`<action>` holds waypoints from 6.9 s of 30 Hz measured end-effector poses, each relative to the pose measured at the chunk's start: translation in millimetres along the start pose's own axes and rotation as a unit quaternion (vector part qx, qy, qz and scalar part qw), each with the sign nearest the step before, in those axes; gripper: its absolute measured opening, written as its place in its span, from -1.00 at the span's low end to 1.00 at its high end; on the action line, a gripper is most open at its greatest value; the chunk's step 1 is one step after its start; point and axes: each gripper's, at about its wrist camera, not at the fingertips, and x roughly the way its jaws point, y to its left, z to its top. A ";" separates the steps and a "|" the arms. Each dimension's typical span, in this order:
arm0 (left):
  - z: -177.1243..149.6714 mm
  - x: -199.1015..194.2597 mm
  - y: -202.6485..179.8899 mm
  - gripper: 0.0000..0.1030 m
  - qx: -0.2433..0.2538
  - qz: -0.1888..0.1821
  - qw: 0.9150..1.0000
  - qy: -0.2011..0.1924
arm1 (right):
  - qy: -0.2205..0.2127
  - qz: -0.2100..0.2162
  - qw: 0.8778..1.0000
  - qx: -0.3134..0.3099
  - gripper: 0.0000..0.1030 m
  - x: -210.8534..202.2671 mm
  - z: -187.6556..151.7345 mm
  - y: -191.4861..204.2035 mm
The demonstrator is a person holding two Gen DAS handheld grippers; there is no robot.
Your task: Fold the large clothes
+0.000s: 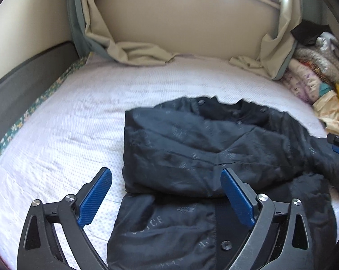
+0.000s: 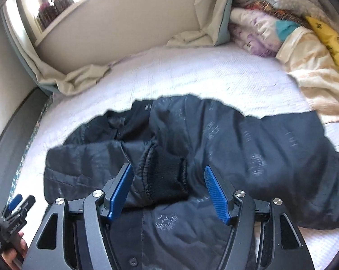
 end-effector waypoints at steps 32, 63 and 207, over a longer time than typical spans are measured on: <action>0.5 -50.7 -8.7 0.99 0.009 -0.029 0.994 -0.102 | -0.118 -0.130 0.883 0.436 0.80 -178.5 -111.2 -361.4; 14.6 -62.2 43.4 0.99 -0.066 -0.035 0.991 -0.108 | -0.167 -0.166 0.943 0.236 -0.89 -169.2 -47.0 -259.4; -37.7 97.7 -15.5 -0.07 -0.040 -0.137 0.976 0.165 | 0.070 -0.115 0.990 -0.050 -0.61 149.6 17.5 -29.4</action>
